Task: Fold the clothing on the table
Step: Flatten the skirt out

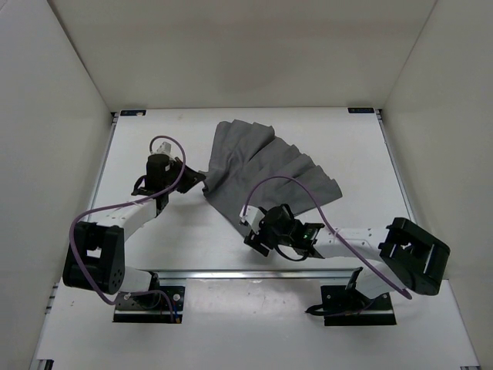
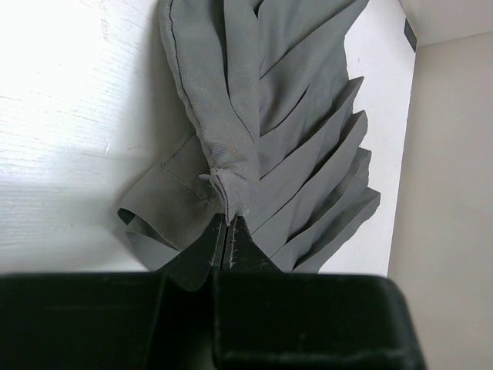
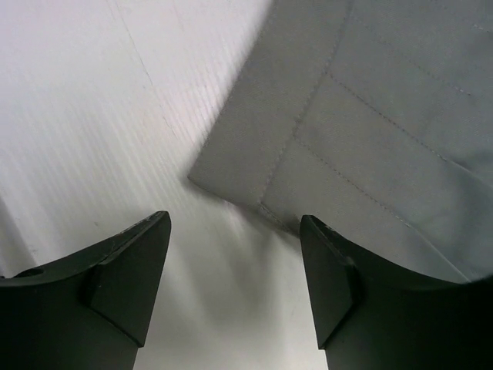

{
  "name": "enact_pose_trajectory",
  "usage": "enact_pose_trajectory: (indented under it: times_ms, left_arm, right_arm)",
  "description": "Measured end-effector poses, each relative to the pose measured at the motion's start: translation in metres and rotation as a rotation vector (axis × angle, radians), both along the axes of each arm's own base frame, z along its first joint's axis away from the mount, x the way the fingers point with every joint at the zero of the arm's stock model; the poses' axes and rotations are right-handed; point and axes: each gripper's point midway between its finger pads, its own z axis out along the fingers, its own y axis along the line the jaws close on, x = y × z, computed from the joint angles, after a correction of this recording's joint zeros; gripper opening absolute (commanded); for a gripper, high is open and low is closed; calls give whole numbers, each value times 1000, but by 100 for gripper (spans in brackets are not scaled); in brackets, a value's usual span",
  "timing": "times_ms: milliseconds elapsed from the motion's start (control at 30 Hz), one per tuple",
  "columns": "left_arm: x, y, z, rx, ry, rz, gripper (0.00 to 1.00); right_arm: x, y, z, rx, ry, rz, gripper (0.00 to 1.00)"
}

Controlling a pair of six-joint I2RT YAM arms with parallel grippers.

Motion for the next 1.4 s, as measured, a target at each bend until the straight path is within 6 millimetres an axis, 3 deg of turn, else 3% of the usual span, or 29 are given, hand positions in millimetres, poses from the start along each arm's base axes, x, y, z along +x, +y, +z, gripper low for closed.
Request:
enact_pose_trajectory:
  times_ms: [200, 367, 467, 500, 567, 700, 800, 900, 1000, 1033, 1100, 1167, 1200, 1300, 1400]
  left_arm:
    - [0, -1, 0, -7, -1, -12, 0]
    - [-1, -2, -2, -9, 5, -21, 0]
    - [-2, -2, -3, -11, 11, -26, 0]
    - [-2, -2, -4, -12, 13, -26, 0]
    - [-2, -2, -5, -11, 15, -27, 0]
    - [-3, -1, -7, -2, 15, -38, 0]
    - [-5, 1, -10, 16, 22, -50, 0]
    - [-6, 4, -8, 55, 32, -73, 0]
    - [4, 5, 22, 133, -1, -106, 0]
    - [9, 3, 42, 161, -44, -119, 0]
    - [15, -6, 102, 211, -179, -148, 0]
    - [8, -11, 166, 238, -329, -159, 0]
    - [-3, -12, 200, 244, -410, -163, 0]
    - [-41, -2, 279, 248, -601, -131, 0]
    - [-79, 17, 329, 236, -732, -70, 0]
  right_arm:
    - [-2, -10, -15, -44, -76, 43, 66]
    - [5, 1, -13, -23, -144, 57, 60]
    - [8, 3, -13, -23, -172, 68, 35]
    - [10, 3, -14, -29, -183, 68, 17]
    - [13, 2, -16, -42, -199, 64, 1]
    - [15, 1, -16, -40, -215, 58, 0]
    - [15, 0, -3, -11, -228, 51, 0]
    - [18, -3, 37, 66, -261, 22, 0]
    - [33, -9, 115, 210, -334, -35, 0]
    - [39, -13, 147, 264, -362, -65, 0]
    - [48, -24, 215, 373, -427, -119, 0]
    - [45, -40, 285, 490, -497, -162, 0]
    - [39, -47, 309, 536, -516, -166, 0]
    - [20, -71, 364, 650, -550, -174, 0]
    - [13, -95, 386, 705, -562, -190, 0]
